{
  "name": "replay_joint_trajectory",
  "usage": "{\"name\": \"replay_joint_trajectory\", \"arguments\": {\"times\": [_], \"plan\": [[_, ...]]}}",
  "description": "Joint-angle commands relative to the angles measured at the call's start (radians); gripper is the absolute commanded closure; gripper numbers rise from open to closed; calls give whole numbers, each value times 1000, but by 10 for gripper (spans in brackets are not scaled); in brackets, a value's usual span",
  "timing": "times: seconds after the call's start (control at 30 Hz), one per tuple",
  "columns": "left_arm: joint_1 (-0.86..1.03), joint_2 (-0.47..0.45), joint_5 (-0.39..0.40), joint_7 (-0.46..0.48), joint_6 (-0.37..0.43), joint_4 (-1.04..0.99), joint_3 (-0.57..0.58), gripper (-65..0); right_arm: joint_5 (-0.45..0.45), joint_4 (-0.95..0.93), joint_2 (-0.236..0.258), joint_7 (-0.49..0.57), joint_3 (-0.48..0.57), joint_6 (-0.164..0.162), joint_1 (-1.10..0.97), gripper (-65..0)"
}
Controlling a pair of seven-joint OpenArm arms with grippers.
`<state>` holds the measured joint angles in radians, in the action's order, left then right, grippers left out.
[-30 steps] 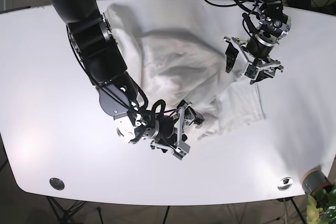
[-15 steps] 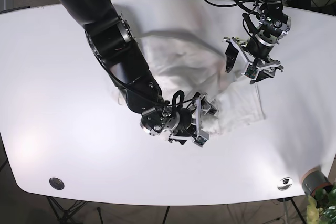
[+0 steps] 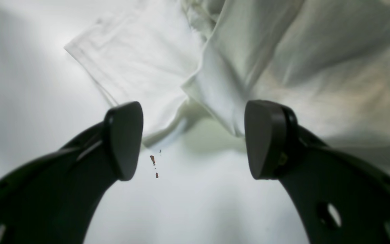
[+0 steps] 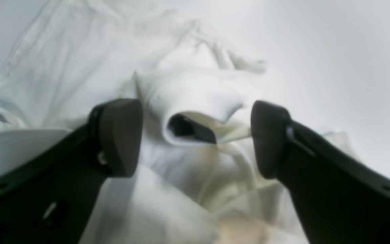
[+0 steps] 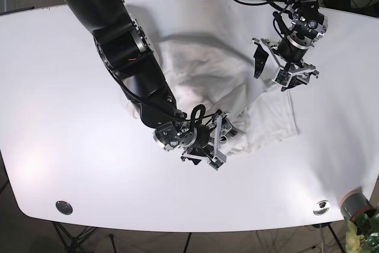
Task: Fold the T-shirt properly
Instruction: 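Move the right gripper onto the T-shirt's middle and grasp a fold, then lift the T-shirt high with the right gripper and shake it out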
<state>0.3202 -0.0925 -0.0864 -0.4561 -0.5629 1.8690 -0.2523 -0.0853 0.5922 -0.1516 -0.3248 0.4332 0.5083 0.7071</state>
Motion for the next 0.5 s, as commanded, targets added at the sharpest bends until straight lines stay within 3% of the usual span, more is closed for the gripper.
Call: {"name": "replay_joint_trajectory", "arguments": {"times": [0.0,0.13,0.27,0.47], "plan": [[-5,-6,12,26,2,17,0,-439,-15,13,-5,36,-3,2,39,-465],[-5,-6,12,26,2,17,-2,-439,-21,10,-5,85,-4,0,29,-422],[-5,-6,12,26,2,17,-5,-439,-21,10,-5,108,-3,-46,21,-354],[3,-6,12,26,2,21,-6,-439,-20,10,-5,109,-3,-61,21,-336]]}}
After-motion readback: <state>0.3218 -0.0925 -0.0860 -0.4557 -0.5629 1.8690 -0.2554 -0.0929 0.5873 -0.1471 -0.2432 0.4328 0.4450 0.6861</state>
